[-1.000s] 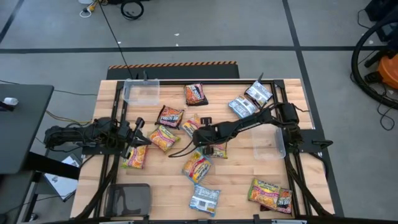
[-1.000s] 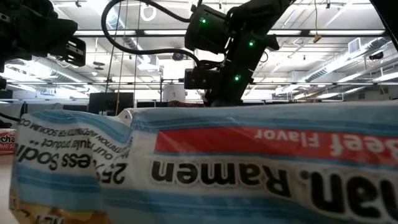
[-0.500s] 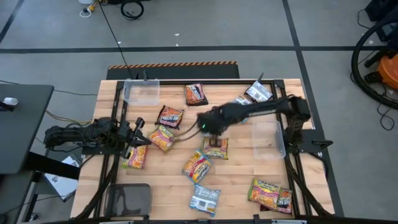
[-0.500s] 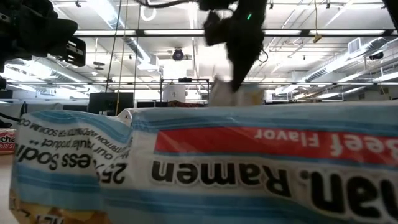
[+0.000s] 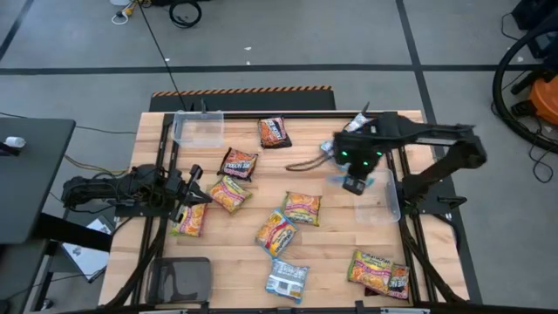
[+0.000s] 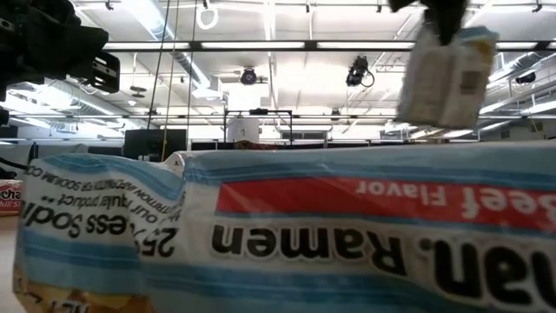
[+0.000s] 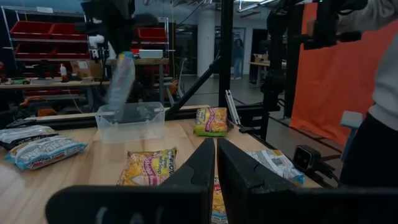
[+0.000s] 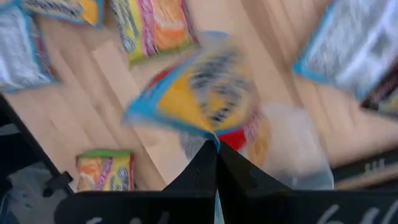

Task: Sort Maruchan noodles
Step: Put the blue noodle pack into the bottom transparent bin

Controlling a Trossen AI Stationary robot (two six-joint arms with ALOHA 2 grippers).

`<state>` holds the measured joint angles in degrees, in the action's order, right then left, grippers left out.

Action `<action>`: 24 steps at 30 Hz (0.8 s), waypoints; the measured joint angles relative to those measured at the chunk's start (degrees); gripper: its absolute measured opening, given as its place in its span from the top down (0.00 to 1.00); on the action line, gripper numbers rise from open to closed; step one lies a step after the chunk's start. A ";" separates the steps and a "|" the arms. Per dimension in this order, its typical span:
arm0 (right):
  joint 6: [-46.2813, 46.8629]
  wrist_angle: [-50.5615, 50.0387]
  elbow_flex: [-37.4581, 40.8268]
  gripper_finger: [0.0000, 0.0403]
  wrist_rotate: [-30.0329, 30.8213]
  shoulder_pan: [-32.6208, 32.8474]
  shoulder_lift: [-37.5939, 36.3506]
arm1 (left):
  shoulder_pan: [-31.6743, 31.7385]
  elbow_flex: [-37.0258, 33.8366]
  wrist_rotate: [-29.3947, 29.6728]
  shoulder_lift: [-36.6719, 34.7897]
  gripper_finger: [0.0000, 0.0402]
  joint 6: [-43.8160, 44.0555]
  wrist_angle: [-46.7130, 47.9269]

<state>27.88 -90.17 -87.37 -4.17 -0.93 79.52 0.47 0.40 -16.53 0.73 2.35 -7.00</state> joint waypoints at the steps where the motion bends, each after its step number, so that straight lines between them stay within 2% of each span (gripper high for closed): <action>1: 1.63 0.30 1.90 0.98 0.31 0.84 -1.72 | 0.00 0.01 0.00 -0.01 0.94 0.00 -0.02; 12: 16.06 0.48 22.83 0.98 -2.78 10.74 -17.36 | 0.00 0.01 0.00 0.00 0.94 0.00 0.04; 17: 19.58 1.70 29.24 0.98 -4.39 13.72 -20.07 | 0.00 0.01 0.00 0.00 0.94 -0.01 0.01; 24: 19.95 11.82 35.40 0.98 -5.09 16.81 -20.15 | 0.00 0.00 0.00 0.00 0.94 0.00 0.00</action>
<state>47.82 -78.35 -51.97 -9.26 15.87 59.37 0.47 0.40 -16.53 0.73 2.35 -7.00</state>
